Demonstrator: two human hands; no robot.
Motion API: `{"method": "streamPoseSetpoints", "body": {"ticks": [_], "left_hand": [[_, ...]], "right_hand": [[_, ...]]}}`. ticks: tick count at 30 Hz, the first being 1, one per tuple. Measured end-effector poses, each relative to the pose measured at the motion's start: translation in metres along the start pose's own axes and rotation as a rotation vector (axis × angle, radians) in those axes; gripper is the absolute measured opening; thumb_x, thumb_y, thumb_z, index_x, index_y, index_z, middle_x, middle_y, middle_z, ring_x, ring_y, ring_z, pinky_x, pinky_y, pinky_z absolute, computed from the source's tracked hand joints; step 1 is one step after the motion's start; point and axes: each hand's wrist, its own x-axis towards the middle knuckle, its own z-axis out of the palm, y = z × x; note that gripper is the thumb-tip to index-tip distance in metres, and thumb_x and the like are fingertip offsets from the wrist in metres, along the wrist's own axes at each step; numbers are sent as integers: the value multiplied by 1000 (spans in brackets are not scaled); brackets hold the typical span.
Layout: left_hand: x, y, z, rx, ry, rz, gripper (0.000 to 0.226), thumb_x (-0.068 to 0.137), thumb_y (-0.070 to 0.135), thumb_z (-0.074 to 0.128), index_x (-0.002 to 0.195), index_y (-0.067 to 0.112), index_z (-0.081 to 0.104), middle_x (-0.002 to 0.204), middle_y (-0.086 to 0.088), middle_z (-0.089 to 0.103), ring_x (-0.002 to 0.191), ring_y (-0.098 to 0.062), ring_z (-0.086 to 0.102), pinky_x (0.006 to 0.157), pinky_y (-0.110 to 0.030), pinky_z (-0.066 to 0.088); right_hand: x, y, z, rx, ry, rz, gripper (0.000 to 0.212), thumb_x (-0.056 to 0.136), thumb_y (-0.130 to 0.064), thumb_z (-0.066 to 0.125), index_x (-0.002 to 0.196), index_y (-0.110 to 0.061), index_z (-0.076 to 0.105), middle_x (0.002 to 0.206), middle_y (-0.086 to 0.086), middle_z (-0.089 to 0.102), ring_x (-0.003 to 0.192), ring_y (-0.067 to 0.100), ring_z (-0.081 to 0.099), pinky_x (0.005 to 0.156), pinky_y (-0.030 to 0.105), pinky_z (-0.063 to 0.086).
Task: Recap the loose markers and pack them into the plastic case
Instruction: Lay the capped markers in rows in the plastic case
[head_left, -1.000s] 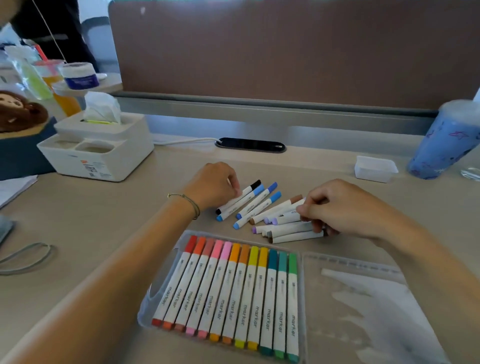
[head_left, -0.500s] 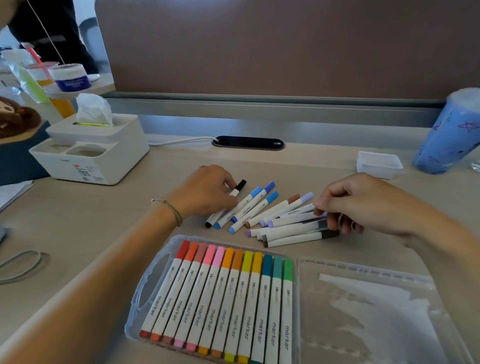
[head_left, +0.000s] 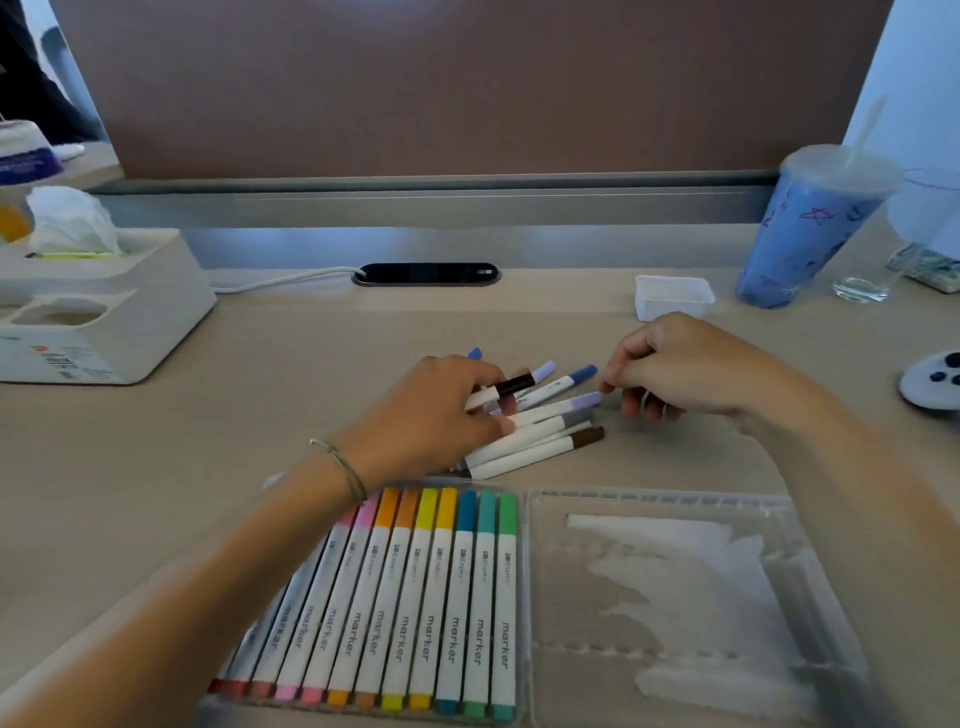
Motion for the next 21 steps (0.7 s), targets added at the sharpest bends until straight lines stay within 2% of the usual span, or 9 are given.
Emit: {"method": "streamPoseSetpoints", "body": {"ticks": [3, 6, 9, 12, 15, 17, 19, 21], "left_hand": [[-1, 5, 5, 18, -56, 6, 12, 90, 33, 71, 98, 37, 64, 82, 16, 61, 75, -1, 58, 62, -14, 38], [-3, 7, 4, 24, -103, -9, 14, 88, 31, 72, 101, 34, 67, 91, 13, 64, 81, -4, 60, 70, -18, 47], [-7, 9, 2, 43, -34, 20, 11, 88, 35, 70, 99, 33, 67, 86, 11, 65, 78, -6, 60, 70, -25, 50], [-12, 14, 5, 53, -5, 56, 15, 87, 47, 68, 96, 36, 64, 81, 10, 64, 75, -5, 59, 64, -23, 45], [-14, 18, 11, 276, 12, 74, 18, 92, 50, 60, 101, 35, 60, 79, 13, 56, 73, -6, 53, 62, -27, 39], [-14, 19, 14, 389, 58, 77, 20, 96, 48, 56, 110, 34, 60, 81, 13, 52, 74, -7, 48, 65, -27, 37], [-14, 18, 16, 394, 70, 69, 21, 97, 45, 57, 114, 33, 61, 82, 13, 53, 74, -8, 49, 65, -26, 37], [-15, 18, 15, 274, 41, 39, 20, 97, 41, 58, 112, 30, 63, 79, 14, 56, 70, -5, 53, 60, -22, 37]], "right_hand": [[0, 2, 1, -15, -19, 3, 20, 96, -11, 61, 84, -15, 76, 63, 0, 72, 52, 9, 60, 51, 20, 45], [-3, 7, 3, -52, -71, -12, 18, 93, -7, 62, 83, -14, 75, 63, 1, 72, 50, 9, 60, 48, 18, 45], [-6, 8, 0, -76, -138, -27, 16, 88, -4, 67, 79, -13, 75, 62, 1, 69, 52, 12, 59, 52, 21, 46], [-11, 8, -1, -148, -217, -47, 6, 80, -8, 75, 77, -11, 77, 61, 2, 66, 56, 14, 57, 58, 27, 48], [-16, 6, 2, -239, -307, -40, 6, 75, -16, 83, 76, -14, 78, 65, 3, 69, 58, 14, 56, 58, 28, 47], [-16, 6, 3, -285, -306, -23, 8, 73, -19, 85, 76, -16, 79, 66, 2, 70, 59, 14, 57, 59, 28, 48], [-15, 6, 5, -340, -276, -18, 9, 73, -20, 85, 76, -17, 78, 64, -1, 69, 58, 14, 57, 59, 27, 48], [-14, 6, 10, -367, -269, -27, 7, 74, -20, 84, 76, -18, 77, 66, -1, 69, 58, 15, 58, 61, 28, 49]]}}
